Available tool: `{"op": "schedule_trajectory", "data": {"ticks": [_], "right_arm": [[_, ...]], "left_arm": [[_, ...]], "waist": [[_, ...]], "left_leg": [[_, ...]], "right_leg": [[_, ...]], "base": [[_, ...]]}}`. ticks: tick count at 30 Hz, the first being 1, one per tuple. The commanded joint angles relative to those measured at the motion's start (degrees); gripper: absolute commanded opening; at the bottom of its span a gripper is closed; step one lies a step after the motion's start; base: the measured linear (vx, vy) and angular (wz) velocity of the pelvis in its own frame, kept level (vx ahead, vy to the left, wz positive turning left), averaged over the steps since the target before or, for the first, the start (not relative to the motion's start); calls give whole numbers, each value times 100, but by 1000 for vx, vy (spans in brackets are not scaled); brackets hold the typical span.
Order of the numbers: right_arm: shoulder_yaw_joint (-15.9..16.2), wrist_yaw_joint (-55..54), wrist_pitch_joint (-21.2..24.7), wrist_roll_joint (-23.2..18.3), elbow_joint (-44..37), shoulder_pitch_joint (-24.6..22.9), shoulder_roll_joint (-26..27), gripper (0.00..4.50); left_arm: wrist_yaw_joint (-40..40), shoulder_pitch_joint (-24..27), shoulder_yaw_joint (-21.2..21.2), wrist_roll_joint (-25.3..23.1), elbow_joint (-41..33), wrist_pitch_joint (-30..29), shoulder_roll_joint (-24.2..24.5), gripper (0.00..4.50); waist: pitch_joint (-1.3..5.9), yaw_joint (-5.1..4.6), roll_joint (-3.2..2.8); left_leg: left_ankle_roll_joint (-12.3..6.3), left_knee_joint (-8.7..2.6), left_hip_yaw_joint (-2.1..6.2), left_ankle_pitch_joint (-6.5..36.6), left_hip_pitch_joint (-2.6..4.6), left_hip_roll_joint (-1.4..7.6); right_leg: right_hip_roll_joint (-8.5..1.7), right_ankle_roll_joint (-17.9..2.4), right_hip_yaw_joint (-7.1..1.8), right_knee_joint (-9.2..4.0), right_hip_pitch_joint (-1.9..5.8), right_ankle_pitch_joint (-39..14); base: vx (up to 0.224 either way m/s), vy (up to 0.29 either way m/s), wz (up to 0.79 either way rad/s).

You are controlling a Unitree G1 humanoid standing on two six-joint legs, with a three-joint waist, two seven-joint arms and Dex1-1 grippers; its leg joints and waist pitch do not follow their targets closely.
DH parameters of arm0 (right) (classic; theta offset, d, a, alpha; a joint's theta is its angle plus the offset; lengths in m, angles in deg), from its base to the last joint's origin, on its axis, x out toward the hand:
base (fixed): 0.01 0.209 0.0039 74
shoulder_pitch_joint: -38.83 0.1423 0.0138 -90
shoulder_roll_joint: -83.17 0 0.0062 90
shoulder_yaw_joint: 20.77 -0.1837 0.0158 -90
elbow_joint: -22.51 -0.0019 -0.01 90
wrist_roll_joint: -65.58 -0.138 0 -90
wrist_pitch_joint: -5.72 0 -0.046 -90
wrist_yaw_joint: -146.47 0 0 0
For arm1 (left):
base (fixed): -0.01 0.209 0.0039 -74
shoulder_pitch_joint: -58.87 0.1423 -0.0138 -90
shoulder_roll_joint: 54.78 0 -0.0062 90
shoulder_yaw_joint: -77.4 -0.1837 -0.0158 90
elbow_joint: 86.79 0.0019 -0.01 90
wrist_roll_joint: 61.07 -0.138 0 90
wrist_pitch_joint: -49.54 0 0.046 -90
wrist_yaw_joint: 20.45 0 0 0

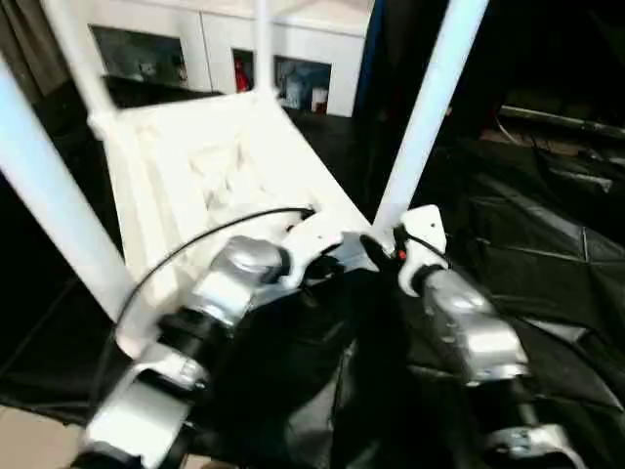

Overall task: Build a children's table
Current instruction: Rotate leg to tighten

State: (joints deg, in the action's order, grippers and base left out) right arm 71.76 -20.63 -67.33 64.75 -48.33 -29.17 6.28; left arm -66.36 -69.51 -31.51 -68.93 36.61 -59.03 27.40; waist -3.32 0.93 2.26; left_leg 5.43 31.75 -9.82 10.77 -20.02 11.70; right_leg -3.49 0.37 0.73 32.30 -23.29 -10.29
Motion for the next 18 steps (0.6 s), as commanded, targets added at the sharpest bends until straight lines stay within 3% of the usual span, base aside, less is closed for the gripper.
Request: {"op": "schedule_trajectory", "data": {"ticks": [1, 4, 6, 7, 13, 15, 18], "right_arm": [[508, 372, 320, -94, 322, -200, 236, 339], [522, 904, 210, -220, 161, -205, -53, 348], [533, 1504, 178, -347, -41, -207, -379, 348], [542, 1670, 158, -373, -82, -205, -484, 348], [582, 3078, -205, -575, -223, -195, -1371, 348], [564, 3562, -265, -683, -264, -192, -1637, 348], [582, 4083, -298, -744, -251, -147, -1982, 348]], "left_arm": [[39, 293, -276, 101, 130, -26, -336, 0], [-248, 393, -280, 118, 25, 126, -91, 0], [-484, 429, -235, 145, 6, 254, 124, 0], [-569, 438, -228, 154, -8, 293, 184, 0], [-1436, 513, -267, 253, -181, 596, 762, 0], [-1777, 538, -284, 311, -263, 610, 959, 0], [-2239, 560, -264, 448, -356, 698, 1209, 0]], "waist": [[85, -38, -6], [104, -57, -17], [107, -59, -25], [120, -57, -7], [166, 3, 1], [172, 3, 25], [185, 27, 2]], "left_leg": [[27, -484, 70, 2487, 13, 82], [-30, -495, 65, 2383, -26, 96], [-46, -486, 50, 2314, -25, 101], [-110, -477, 41, 2223, -39, 98], [-335, -395, -44, 1449, -53, 95], [-405, -366, -61, 1165, -88, 92], [-557, -324, -78, 739, -81, 97]], "right_leg": [[-297, -308, -131, -547, 19, -3229], [-296, -394, -138, -518, 71, -2855], [-301, -454, -150, -512, 66, -2720], [-297, -502, -148, -498, 106, -2582], [-300, -920, -164, -401, 168, -1703], [-296, -1064, -165, -345, 206, -1274], [-270, -1319, -150, -238, 231, -480]], "base": [[0, 0, 0], [0, 0, 0], [0, 0, 0], [0, 0, 0], [0, 0, 0], [0, 0, 0], [0, 0, 0]]}}
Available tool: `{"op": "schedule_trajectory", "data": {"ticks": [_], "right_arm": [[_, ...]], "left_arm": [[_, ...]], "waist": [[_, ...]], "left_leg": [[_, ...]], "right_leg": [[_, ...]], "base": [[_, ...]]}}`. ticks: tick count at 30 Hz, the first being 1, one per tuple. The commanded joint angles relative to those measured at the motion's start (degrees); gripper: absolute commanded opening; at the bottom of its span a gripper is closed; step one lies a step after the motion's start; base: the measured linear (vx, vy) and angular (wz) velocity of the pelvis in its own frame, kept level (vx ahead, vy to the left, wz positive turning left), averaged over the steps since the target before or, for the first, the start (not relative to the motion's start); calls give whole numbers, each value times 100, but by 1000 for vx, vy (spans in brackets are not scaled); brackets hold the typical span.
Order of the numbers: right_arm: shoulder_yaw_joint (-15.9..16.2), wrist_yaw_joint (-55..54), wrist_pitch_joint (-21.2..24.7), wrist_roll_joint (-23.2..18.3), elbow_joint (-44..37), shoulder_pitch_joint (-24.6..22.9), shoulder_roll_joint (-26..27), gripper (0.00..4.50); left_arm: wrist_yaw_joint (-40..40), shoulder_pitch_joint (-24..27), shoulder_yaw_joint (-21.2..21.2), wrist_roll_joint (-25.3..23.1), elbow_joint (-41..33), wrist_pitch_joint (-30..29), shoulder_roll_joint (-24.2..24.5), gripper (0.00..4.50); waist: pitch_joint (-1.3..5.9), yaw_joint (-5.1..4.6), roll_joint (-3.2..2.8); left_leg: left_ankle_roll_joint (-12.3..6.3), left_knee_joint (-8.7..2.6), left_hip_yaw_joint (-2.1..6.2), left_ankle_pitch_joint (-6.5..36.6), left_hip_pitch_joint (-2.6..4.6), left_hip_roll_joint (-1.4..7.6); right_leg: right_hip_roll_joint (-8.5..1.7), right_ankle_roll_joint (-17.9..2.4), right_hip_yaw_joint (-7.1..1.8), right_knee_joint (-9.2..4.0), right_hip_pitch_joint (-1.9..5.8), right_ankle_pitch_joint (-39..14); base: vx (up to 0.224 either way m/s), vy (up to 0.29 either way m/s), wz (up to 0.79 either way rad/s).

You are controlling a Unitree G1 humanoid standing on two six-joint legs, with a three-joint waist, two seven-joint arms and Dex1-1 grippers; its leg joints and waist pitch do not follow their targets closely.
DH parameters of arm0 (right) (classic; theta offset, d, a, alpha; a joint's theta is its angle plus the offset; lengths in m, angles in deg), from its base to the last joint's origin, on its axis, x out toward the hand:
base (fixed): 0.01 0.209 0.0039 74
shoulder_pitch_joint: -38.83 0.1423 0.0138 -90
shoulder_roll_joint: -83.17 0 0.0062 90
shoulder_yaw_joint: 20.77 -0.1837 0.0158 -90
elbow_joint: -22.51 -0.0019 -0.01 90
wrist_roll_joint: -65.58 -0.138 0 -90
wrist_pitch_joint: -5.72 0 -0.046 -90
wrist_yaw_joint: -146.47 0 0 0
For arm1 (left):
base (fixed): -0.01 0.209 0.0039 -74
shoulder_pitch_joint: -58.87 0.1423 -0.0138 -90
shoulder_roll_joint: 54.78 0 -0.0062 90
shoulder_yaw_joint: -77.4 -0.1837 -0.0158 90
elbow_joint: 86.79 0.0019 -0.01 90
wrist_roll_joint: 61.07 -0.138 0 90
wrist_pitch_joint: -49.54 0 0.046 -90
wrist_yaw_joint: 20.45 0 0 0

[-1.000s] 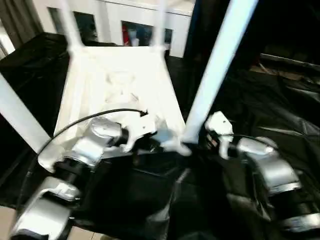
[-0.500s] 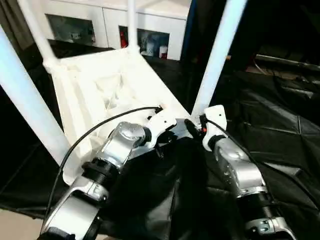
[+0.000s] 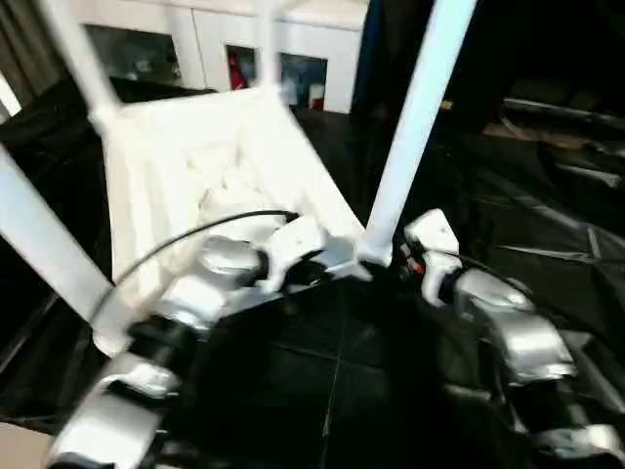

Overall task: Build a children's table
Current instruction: Rotate leg to tighten

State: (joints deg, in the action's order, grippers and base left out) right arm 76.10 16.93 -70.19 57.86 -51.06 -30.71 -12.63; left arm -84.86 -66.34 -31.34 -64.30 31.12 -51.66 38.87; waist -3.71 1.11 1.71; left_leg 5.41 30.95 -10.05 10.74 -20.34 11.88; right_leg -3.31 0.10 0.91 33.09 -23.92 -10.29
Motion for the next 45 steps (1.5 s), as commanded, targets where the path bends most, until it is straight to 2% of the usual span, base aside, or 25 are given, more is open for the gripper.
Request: {"op": "schedule_trajectory", "data": {"ticks": [1, 4, 8, 11, 15, 16, 21, 28, 31, 33, 35, 36, 37, 38, 39, 40, 41, 43, 44, 45], "right_arm": [[174, 456, -54, -54, 74, 36, -183, 348], [191, 652, -93, -101, 134, 90, -260, 348], [164, 829, -94, -249, 116, 141, -209, 348], [160, 1031, -66, -436, 14, 109, -161, 348], [174, 1184, 23, -534, -66, 70, -194, 348], [165, 1240, 16, -552, -64, 49, -215, 325], [142, 1264, 0, -578, -36, 41, -206, 286], [171, 1258, -29, -596, -18, 40, -156, 277], [174, 1146, -11, -569, -67, -46, -92, 277], [162, 801, -6, -429, -33, -105, 20, 277], [115, 349, -46, -262, 98, -102, 168, 277], [-66, -653, 42, -61, 400, -91, 577, 276], [-161, -1132, 103, -11, 507, -95, 809, 276], [-229, -1455, 169, 6, 557, -102, 977, 276], [-313, -1867, 224, 28, 605, -98, 1203, 275], [-313, -1867, 224, 28, 605, -98, 1203, 275], [-412, -2309, 269, 40, 651, -84, 1469, 275], [-479, -2784, 258, 69, 689, -45, 1803, 275], [-472, -3123, 176, 119, 704, 11, 2092, 275], [-472, -3123, 176, 119, 704, 11, 2092, 275]], "left_arm": [[-529, 251, -276, 38, 165, 7, 139, 0], [-751, 260, -262, 123, 145, 79, 246, 0], [-839, 254, -227, 178, 138, 90, 283, 0], [-820, 269, -215, 191, 144, 88, 277, 0], [-827, 274, -221, 187, 175, 115, 282, 0], [-826, 269, -216, 183, 210, 137, 283, 0], [-818, 257, -205, 171, 240, 148, 290, 0], [-799, 227, -205, 152, 292, 170, 272, 0], [-587, 205, -206, 53, 381, 198, 204, 0], [-280, 187, -178, -19, 453, 169, 69, 0], [-69, 169, -153, -43, 492, 94, -53, 0], [334, 149, -152, -92, 532, -106, -356, 0], [593, 130, -152, -131, 578, -177, -544, 0], [795, 112, -149, -160, 623, -226, -689, 0], [1033, 88, -168, -209, 684, -293, -876, 0], [1033, 88, -168, -209, 684, -293, -876, 0], [1292, 58, -200, -277, 754, -369, -1089, 0], [1575, 36, -272, -360, 797, -466, -1373, 0], [1714, 43, -345, -421, 785, -556, -1613, 0], [1714, 43, -345, -421, 785, -556, -1613, 0]], "waist": [[218, 15, 59], [209, 27, 46], [179, 54, 64], [180, 55, 74], [185, 62, 79], [183, 63, 77], [186, 66, 78], [204, 73, 67], [199, 73, 84], [183, 79, 78], [160, 68, 77], [131, 59, 71], [114, 35, 65], [112, 28, 76], [110, 21, 73], [113, 7, 71], [103, 0, 43], [102, -10, 49], [114, -2, 27], [115, -15, 33]], "left_leg": [[-591, -242, -60, 659, -42, 84], [-612, -240, -74, 705, -13, 94], [-523, -254, -77, 848, 5, 107], [-524, -243, -79, 748, 5, 100], [-613, -225, -85, 604, 5, 89], [-622, -224, -84, 593, 8, 91], [-601, -219, -83, 618, 11, 91], [-644, -203, -84, 507, 14, 83], [-670, -195, -90, 507, 7, 79], [-622, -214, -81, 614, 15, 89], [-498, -238, -74, 807, 11, 97], [-310, -265, -64, 1067, 28, 98], [-163, -292, -44, 1268, 20, 91], [-97, -304, -24, 1332, 9, 84], [-58, -314, -9, 1380, -1, 76], [-48, -317, -5, 1466, 28, 77], [-69, -322, 1, 1573, 35, 73], [-76, -325, 0, 1692, 44, 64], [-75, -336, 22, 1732, 37, 58], [-71, -340, 19, 1726, 28, 66]], "right_leg": [[-285, -1370, -159, -296, 300, -311], [-287, -1481, -159, -282, 297, -284], [-306, -1442, -172, -302, 290, -638], [-302, -1462, -175, -277, 302, -484], [-296, -1522, -172, -251, 318, -242], [-295, -1523, -169, -251, 316, -255], [-296, -1518, -169, -250, 318, -331], [-292, -1575, -166, -222, 335, -115], [-291, -1586, -169, -226, 336, -106], [-300, -1538, -161, -255, 322, -377], [-315, -1437, -163, -300, 299, -844], [-329, -1279, -169, -369, 266, -1476], [-339, -1147, -167, -409, 254, -1955], [-344, -1053, -161, -420, 264, -2181], [-336, -970, -157, -427, 269, -2321], [-331, -864, -164, -460, 233, -2445], [-328, -799, -175, -480, 215, -2561], [-324, -698, -182, -518, 174, -2728], [-333, -635, -176, -526, 192, -2848], [-329, -618, -179, -530, 188, -2817]], "base": [[0, 0, 0], [0, 0, 0], [0, 0, 0], [0, 0, 0], [0, 0, 0], [0, 0, 0], [0, 0, 0], [0, 0, 0], [0, 0, 0], [0, 0, 0], [0, 0, 0], [0, 0, 0], [0, 0, 0], [0, 0, 0], [0, 0, 0], [0, 0, 0], [0, 0, 0], [0, 0, 0], [0, 0, 0], [0, 0, 0]]}}
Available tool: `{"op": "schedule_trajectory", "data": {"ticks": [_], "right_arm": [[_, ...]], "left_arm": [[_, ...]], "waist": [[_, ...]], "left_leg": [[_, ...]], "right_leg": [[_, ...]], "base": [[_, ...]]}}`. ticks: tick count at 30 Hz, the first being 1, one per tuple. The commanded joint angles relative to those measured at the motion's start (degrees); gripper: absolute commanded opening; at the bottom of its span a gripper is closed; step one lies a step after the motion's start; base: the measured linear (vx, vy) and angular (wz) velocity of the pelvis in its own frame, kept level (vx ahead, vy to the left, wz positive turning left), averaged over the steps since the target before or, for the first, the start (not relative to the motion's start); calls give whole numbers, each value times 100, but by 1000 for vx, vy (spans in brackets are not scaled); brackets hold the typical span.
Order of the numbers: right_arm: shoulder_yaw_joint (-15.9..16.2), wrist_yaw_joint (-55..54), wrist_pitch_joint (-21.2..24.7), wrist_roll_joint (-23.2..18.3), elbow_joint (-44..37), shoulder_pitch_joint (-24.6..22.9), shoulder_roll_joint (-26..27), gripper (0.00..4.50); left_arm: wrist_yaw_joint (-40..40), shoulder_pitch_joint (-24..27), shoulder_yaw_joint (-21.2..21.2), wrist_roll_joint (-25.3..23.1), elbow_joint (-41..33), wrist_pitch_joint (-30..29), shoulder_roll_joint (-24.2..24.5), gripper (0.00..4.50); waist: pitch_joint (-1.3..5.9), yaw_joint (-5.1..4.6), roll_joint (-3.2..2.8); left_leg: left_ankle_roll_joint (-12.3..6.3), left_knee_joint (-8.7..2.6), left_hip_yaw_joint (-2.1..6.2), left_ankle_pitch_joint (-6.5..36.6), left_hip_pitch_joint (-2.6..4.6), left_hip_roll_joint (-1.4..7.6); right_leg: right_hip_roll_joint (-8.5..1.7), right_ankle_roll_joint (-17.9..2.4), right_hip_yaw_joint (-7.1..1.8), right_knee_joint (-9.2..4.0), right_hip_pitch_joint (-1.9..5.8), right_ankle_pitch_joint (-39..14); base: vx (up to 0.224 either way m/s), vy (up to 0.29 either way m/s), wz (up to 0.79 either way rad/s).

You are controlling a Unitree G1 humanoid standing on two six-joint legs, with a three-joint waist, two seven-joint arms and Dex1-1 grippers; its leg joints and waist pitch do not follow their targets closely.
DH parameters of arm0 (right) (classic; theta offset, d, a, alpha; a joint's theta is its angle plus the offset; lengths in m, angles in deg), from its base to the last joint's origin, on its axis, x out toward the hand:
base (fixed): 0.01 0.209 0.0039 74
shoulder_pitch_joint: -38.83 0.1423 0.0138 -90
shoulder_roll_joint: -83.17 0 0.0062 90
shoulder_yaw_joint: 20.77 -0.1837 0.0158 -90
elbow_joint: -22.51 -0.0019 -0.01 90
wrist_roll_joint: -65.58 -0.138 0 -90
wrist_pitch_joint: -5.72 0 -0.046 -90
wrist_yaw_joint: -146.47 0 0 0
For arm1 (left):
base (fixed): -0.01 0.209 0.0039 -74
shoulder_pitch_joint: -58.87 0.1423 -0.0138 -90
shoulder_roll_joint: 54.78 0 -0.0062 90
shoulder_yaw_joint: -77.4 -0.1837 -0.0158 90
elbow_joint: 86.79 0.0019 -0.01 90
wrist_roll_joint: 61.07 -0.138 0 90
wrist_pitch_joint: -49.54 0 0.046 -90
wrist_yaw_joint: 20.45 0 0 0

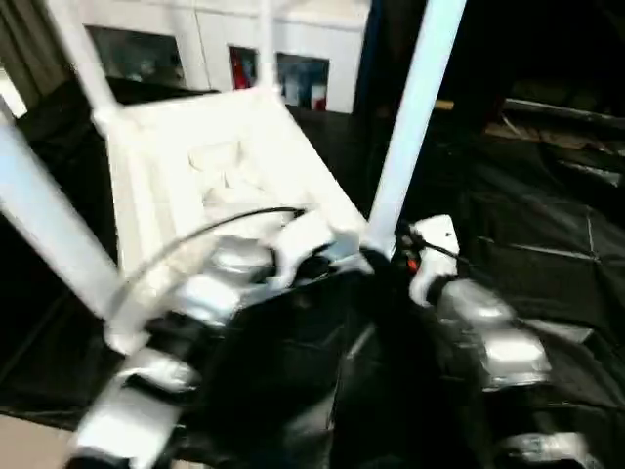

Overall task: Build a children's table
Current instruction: Rotate leg to tighten

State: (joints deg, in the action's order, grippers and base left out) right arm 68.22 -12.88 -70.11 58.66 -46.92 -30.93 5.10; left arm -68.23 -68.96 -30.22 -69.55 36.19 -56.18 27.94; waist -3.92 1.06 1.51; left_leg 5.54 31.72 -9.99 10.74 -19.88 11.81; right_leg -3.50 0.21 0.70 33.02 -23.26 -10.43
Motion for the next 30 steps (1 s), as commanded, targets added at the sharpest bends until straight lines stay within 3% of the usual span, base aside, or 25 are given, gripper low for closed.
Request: {"op": "schedule_trajectory", "data": {"ticks": [1, 3, 5, 7, 9, 12, 14, 16, 19, 25, 30], "right_arm": [[367, -261, 108, 73, 267, 72, 470, 275], [388, -267, 89, 101, 258, 78, 482, 275], [445, -58, -208, 124, 153, 98, 422, 275], [405, 36, -219, 52, 125, 98, 355, 331], [356, 133, -224, 34, 98, 103, 229, 348], [284, 313, -254, 99, 72, 114, -79, 379], [346, 928, -444, 134, 96, 92, -575, 379], [401, 1650, -527, 14, 12, 52, -956, 379], [400, 2206, -478, -175, -113, 41, -1177, 379], [560, 3026, -391, -382, -207, 83, -1483, 379], [655, 3433, -441, -430, -124, 123, -1624, 379]], "left_arm": [[61, 318, -522, 79, 255, -124, -637, 0], [69, 319, -526, 71, 253, -119, -654, 0], [2, 347, -549, 37, 184, -45, -668, 0], [-60, 362, -552, 44, 156, 16, -622, 0], [-140, 382, -534, 67, 123, 97, -554, 0], [-280, 431, -442, 141, 9, 86, -423, 0], [-550, 508, -378, 217, -136, 101, -189, 0], [-836, 568, -344, 279, -231, 239, 28, 0], [-1146, 623, -304, 387, -317, 358, 190, 0], [-1823, 807, -366, 560, -637, 462, 563, 0], [-2001, 899, -298, 640, -700, 489, 754, 0]], "waist": [[129, -9, 35], [138, -14, 41], [143, -15, 39], [158, -10, 37], [152, -10, 37], [177, 29, 30], [200, 62, 26], [217, 97, 30], [232, 115, 30], [216, 104, 28], [239, 89, 38]], "left_leg": [[-70, -421, 20, 1788, -19, 68], [-85, -429, 29, 1840, -27, 64], [-123, -426, 22, 1873, -34, 63], [-153, -426, 20, 1747, -59, 65], [-176, -424, 14, 1741, -59, 67], [-250, -396, -7, 1538, -56, 82], [-291, -376, -25, 1288, -55, 82], [-525, -313, -68, 894, -58, 77], [-701, -303, -79, 666, -64, 86], [-568, -339, -61, 979, -50, 117], [-568, -320, -65, 791, -58, 107]], "right_leg": [[-303, -592, -155, -530, 104, -2812], [-303, -545, -153, -535, 108, -2816], [-296, -534, -157, -540, 100, -2719], [-291, -585, -156, -510, 125, -2460], [-287, -620, -156, -507, 124, -2378], [-297, -755, -166, -475, 147, -2016], [-288, -891, -164, -432, 171, -1579], [-270, -1187, -163, -347, 220, -670], [-278, -1371, -147, -301, 253, -287], [-306, -1320, -143, -342, 245, -998], [-299, -1360, -142, -305, 260, -763]], "base": [[0, 0, 0], [0, 0, 0], [0, 0, 0], [0, 0, 0], [0, 0, 0], [0, 0, 0], [0, 0, 0], [0, 0, 0], [0, 0, 0], [0, 0, 0], [0, 0, 0]]}}
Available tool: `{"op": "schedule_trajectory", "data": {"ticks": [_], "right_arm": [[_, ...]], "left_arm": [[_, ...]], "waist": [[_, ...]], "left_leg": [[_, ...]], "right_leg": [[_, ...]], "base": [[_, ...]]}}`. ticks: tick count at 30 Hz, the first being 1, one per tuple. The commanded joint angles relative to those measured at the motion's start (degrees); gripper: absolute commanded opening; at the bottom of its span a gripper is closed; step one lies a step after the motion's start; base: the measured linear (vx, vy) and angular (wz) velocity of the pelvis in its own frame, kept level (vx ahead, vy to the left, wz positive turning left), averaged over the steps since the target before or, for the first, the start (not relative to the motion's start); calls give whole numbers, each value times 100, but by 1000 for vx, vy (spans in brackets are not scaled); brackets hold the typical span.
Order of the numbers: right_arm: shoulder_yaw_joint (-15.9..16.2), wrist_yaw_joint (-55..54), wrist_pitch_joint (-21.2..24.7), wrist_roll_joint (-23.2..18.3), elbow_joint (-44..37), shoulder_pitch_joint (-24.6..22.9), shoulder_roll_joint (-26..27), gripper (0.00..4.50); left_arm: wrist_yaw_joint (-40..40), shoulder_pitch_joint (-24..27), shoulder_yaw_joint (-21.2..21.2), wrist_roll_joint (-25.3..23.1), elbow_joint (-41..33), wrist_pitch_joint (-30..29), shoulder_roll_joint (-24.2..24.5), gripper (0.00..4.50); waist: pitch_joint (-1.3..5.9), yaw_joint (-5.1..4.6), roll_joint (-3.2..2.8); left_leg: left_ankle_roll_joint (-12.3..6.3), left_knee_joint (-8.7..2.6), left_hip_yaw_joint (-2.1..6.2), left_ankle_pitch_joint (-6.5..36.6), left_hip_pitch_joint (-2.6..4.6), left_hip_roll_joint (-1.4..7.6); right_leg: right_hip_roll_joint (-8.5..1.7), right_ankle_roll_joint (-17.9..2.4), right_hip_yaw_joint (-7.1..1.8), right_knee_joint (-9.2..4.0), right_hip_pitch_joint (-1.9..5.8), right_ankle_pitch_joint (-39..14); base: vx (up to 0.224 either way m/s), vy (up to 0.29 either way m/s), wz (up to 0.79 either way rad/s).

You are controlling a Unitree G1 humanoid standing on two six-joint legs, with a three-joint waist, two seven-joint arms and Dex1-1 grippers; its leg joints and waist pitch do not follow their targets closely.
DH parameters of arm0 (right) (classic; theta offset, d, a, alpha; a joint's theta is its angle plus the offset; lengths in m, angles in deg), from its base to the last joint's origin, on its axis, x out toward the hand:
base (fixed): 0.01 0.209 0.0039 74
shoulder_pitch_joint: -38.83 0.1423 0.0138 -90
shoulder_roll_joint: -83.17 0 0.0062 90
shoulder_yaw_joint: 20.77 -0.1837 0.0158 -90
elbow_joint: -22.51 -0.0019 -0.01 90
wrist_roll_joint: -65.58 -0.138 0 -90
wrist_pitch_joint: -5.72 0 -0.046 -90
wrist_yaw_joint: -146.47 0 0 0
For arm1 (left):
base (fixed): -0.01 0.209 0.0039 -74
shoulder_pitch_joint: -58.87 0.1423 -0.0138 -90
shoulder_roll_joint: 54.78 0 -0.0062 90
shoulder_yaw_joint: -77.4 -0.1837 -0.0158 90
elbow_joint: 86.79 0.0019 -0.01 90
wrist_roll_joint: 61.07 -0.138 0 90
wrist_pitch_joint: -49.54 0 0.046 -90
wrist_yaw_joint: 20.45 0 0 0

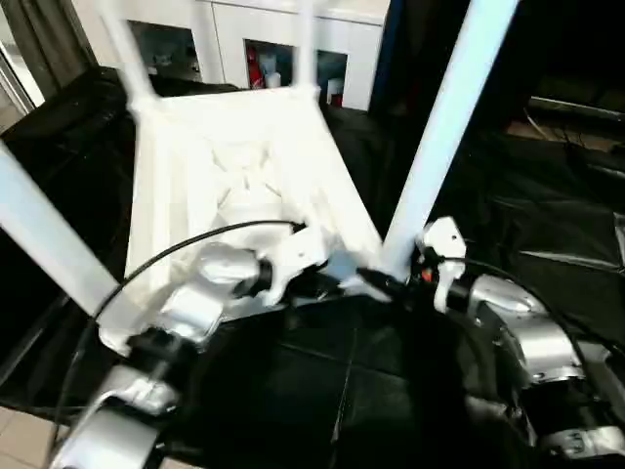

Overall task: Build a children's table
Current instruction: Rotate leg to tighten

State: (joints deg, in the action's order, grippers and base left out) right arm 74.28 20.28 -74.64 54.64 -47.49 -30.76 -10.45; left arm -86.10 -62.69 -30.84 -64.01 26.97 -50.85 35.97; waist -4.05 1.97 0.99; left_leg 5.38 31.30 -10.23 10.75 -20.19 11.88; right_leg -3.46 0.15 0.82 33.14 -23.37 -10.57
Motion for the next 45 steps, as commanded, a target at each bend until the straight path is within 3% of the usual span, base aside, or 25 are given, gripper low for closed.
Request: {"op": "schedule_trajectory", "data": {"ticks": [1, 3, 9, 15, 18, 20, 22, 23, 27, 29, 31, 35, 36, 41, 45], "right_arm": [[53, 157, 12, -25, -41, 111, -78, 354], [102, 223, -10, -4, -9, 93, -98, 354], [144, 261, -47, -43, 33, 41, -55, 291], [49, -208, -27, 18, 39, -99, 183, 274], [-96, -1220, -28, 267, 249, -149, 541, 270], [-277, -2096, 127, 377, 380, -147, 890, 270], [-440, -3225, 325, 559, 556, -84, 1385, 270], [-440, -3225, 325, 559, 556, -84, 1385, 270], [-444, -4227, 402, 760, 760, 85, 1977, 270], [-339, -4231, 354, 790, 752, 100, 2113, 270], [-180, -4138, 254, 893, 696, 92, 2172, 340], [-194, -3905, 130, 844, 651, 131, 2036, 352], [-200, -3731, 70, 802, 622, 153, 1934, 368], [-133, -2803, -71, 644, 487, 197, 1413, 368], [16, -1381, -77, 415, 207, 148, 721, 368]], "left_arm": [[-223, 275, -214, 89, 236, -31, -27, 0], [-214, 280, -180, 86, 257, -7, 13, 0], [-155, 279, -119, 87, 287, 27, 62, 0], [162, 198, -69, 40, 432, 28, -52, 0], [710, 42, -17, -127, 711, -49, -294, 0], [1132, -92, -6, -251, 954, -125, -510, 0], [1847, -289, 60, -356, 1292, -262, -920, 0], [1847, -289, 60, -356, 1292, -262, -920, 0], [2462, -437, 40, -405, 1532, -425, -1456, 0], [2540, -428, 19, -418, 1529, -429, -1594, 0], [2490, -388, -24, -435, 1511, -374, -1702, 0], [2312, -372, -10, -419, 1512, -243, -1596, 0], [2208, -370, -2, -413, 1509, -195, -1496, 0], [1731, -333, -18, -380, 1417, -99, -1099, 0], [1031, -248, -36, -291, 1282, 65, -628, 0]], "waist": [[260, -2, 97], [262, -3, 95], [258, 4, 102], [260, 3, 102], [225, -10, 100], [185, -25, 83], [182, -39, 75], [172, -43, 61], [181, -45, 62], [182, -30, 58], [198, -28, 57], [197, -26, 60], [194, -24, 58], [192, -30, 85], [188, -28, 89]], "left_leg": [[-574, -271, -43, 730, -24, 99], [-599, -262, -47, 683, -23, 93], [-579, -261, -49, 723, -16, 93], [-609, -250, -53, 649, -19, 83], [-414, -282, -45, 908, -7, 80], [-188, -327, -25, 1299, 22, 77], [-92, -353, 2, 1446, 9, 69], [-36, -363, 6, 1553, 42, 71], [6, -368, 15, 1690, 46, 54], [-79, -369, 15, 1649, 15, 56], [-108, -365, 17, 1564, -8, 55], [-184, -360, 6, 1480, -26, 48], [-202, -364, 11, 1511, -22, 52], [-284, -362, 16, 1500, -53, 60], [-392, -345, 3, 1384, -61, 66]], "right_leg": [[-305, -1375, -153, -307, 277, -672], [-299, -1411, -150, -294, 279, -574], [-307, -1377, -154, -305, 274, -749], [-300, -1400, -154, -289, 275, -608], [-304, -1265, -150, -353, 246, -1198], [-315, -999, -160, -444, 188, -2070], [-317, -822, -164, -471, 176, -2403], [-305, -767, -169, -500, 137, -2480], [-296, -667, -177, -509, 125, -2434], [-296, -658, -181, -497, 140, -2226], [-293, -672, -177, -473, 167, -1996], [-299, -718, -175, -467, 186, -1871], [-298, -705, -170, -474, 184, -1930], [-309, -715, -167, -473, 205, -2007], [-311, -831, -166, -469, 221, -1855]], "base": [[0, 0, 0], [0, 0, 0], [0, 0, 0], [0, 0, 0], [0, 0, 0], [0, 0, 0], [0, 0, 0], [0, 0, 0], [0, 0, 0], [0, 0, 0], [0, 0, 0], [0, 0, 0], [0, 0, 0], [0, 0, 0], [0, 0, 0]]}}
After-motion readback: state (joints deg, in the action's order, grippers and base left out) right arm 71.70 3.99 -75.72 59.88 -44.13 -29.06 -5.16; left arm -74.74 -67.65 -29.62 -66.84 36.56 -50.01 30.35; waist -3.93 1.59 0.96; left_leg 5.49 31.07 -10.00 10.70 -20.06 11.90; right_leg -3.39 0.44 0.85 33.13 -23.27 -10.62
